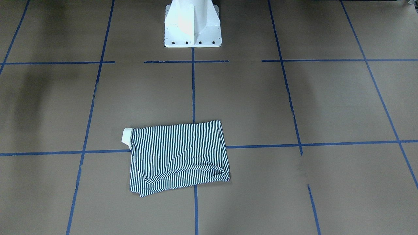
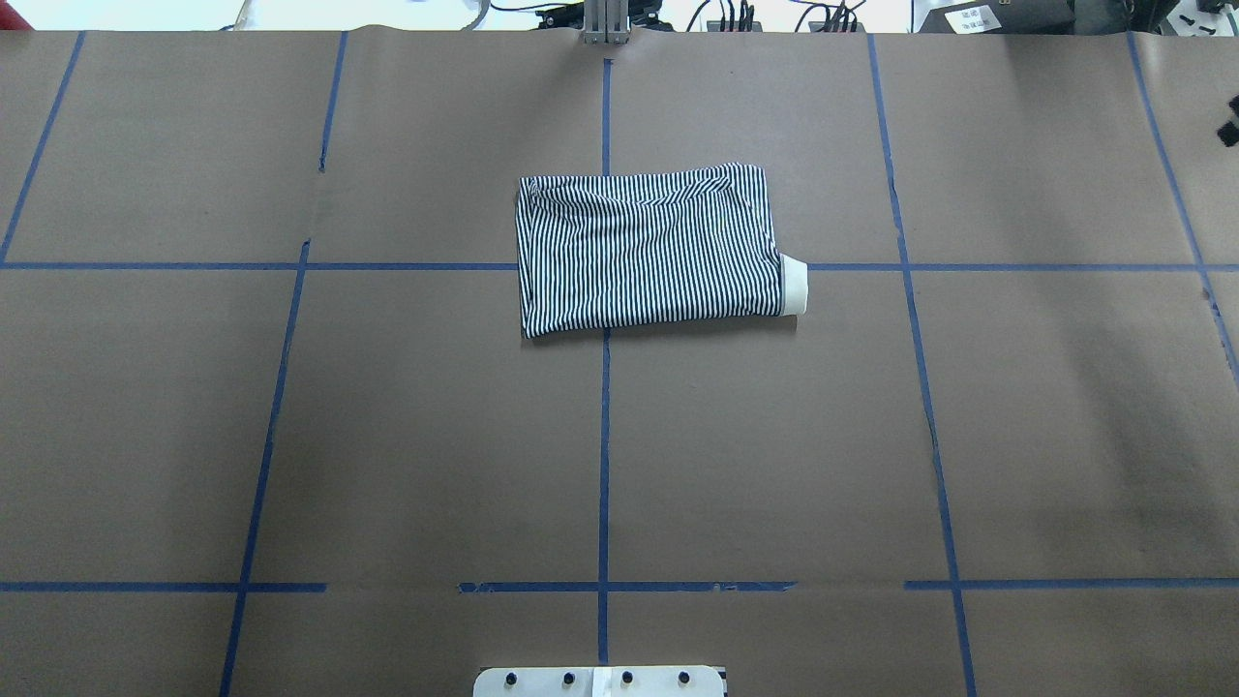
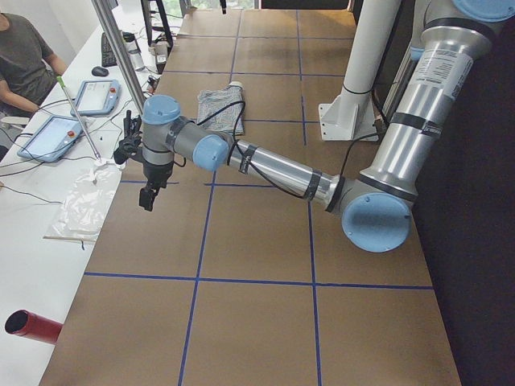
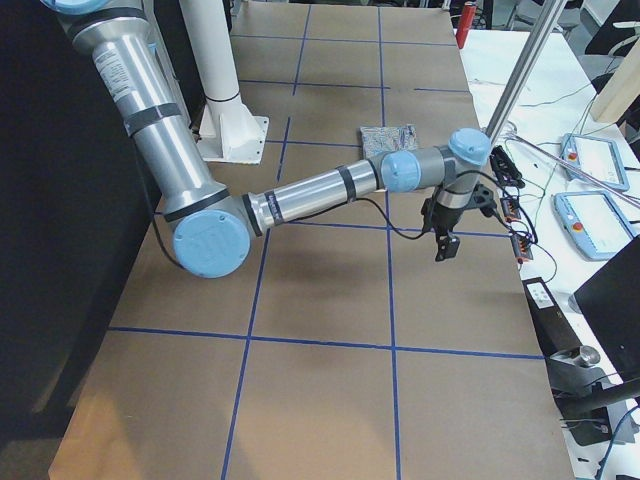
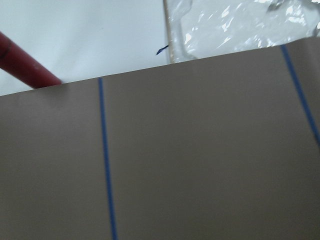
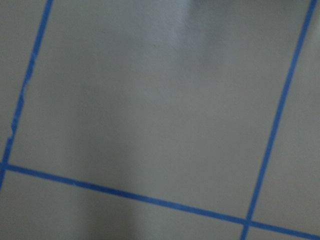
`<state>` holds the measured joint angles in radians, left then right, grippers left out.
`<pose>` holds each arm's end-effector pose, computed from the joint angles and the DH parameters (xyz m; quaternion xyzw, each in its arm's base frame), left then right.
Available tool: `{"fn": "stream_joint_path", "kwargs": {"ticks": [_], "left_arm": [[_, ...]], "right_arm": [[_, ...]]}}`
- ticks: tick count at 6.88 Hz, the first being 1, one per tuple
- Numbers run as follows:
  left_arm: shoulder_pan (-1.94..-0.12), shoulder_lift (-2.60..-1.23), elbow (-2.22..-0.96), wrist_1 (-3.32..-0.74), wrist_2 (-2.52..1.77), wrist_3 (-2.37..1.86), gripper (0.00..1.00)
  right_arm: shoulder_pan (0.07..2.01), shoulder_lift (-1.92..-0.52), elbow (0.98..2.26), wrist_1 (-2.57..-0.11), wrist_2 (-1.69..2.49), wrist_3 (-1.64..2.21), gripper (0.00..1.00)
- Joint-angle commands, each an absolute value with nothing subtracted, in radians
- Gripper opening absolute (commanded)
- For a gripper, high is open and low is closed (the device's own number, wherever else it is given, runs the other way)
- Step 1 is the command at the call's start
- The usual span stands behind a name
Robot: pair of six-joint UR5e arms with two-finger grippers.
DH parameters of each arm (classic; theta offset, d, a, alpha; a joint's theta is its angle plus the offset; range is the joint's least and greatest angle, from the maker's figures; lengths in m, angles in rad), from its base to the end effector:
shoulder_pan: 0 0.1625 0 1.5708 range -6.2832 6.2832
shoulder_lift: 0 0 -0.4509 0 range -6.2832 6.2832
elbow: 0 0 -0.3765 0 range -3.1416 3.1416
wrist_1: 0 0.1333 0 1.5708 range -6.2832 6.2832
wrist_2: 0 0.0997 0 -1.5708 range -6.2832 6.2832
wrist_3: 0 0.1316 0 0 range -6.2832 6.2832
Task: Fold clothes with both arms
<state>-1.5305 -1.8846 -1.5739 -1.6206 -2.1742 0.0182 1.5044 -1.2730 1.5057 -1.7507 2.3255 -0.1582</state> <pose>-0.0332 -0.6307 0.5395 0.1709 0.2941 0.0816 0.9368 0.0030 -0.6048 0.5972 0.0414 -0.3668 -0.1138 0.9224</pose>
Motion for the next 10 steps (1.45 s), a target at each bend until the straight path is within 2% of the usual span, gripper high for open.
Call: {"fn": "stream_joint_path", "kwargs": {"ticks": [1, 3, 4, 6, 8, 10], "left_arm": [[-1.664, -1.745, -1.591, -1.575, -2.192, 0.338, 1.00], [-1.663, -1.625, -1.599, -1.699, -2.191, 0.285, 1.00], [-1.660, -1.571, -1.565, -1.768, -2.189, 0.279, 1.00], [-1.654, -1.571, -1.568, -1.697, -2.203, 0.124, 1.00], [-1.548, -1.565, -1.641, -1.632, -2.317, 0.000, 1.00], [-1.537, -1.539, -1.680, -1.624, -2.315, -0.037, 1.00]], "right_arm": [[1.638, -1.455, 1.563, -1.746, 2.355, -0.298, 1.00], [1.649, -1.520, 1.670, -1.741, 2.347, -0.282, 1.00], [1.648, -1.549, 1.672, -1.737, 2.352, -0.275, 1.00], [1.647, -1.623, 1.658, -1.736, 2.448, -0.276, 1.00], [1.647, -1.632, 1.634, -1.736, 2.454, -0.259, 1.00], [1.646, -1.620, 1.640, -1.715, 2.454, -0.192, 1.00]]}}
